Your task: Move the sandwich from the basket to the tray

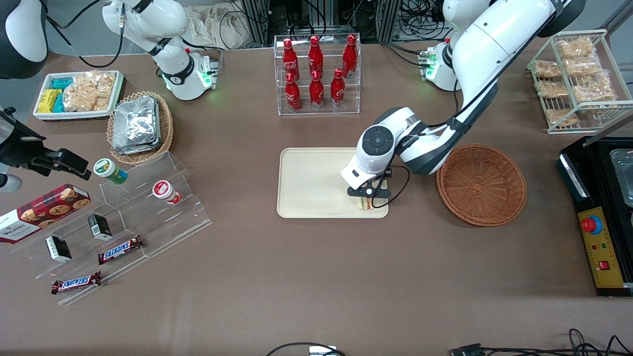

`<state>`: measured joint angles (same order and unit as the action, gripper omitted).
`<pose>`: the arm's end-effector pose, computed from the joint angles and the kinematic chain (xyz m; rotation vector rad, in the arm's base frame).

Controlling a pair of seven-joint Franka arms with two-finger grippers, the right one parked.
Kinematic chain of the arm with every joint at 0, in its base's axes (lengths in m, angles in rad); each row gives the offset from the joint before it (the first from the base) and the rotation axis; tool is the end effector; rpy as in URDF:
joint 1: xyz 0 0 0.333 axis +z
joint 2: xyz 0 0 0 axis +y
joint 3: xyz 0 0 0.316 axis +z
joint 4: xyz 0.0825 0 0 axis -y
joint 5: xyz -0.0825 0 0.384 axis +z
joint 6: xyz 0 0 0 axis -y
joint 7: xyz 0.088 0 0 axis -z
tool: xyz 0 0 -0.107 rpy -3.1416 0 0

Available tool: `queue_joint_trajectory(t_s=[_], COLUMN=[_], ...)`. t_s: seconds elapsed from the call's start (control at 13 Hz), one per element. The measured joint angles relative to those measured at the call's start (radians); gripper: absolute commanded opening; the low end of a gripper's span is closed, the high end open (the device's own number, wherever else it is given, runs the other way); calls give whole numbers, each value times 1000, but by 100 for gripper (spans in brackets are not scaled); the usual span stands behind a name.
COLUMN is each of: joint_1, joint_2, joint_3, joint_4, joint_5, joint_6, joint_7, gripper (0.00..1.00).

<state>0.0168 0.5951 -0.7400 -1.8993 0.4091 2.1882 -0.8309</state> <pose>0.4839 -0.3780 0.2459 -3.1068 0.1440 0.2107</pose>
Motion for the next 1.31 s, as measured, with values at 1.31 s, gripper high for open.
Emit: queue_joint_trajectory(t_s=[1.31], joint_1=[-4], joint_2=[-672], joint_3=[571], joint_4=[27], joint_5=[-378], joint_6=[-442], joint_7=[612], gripper=[100])
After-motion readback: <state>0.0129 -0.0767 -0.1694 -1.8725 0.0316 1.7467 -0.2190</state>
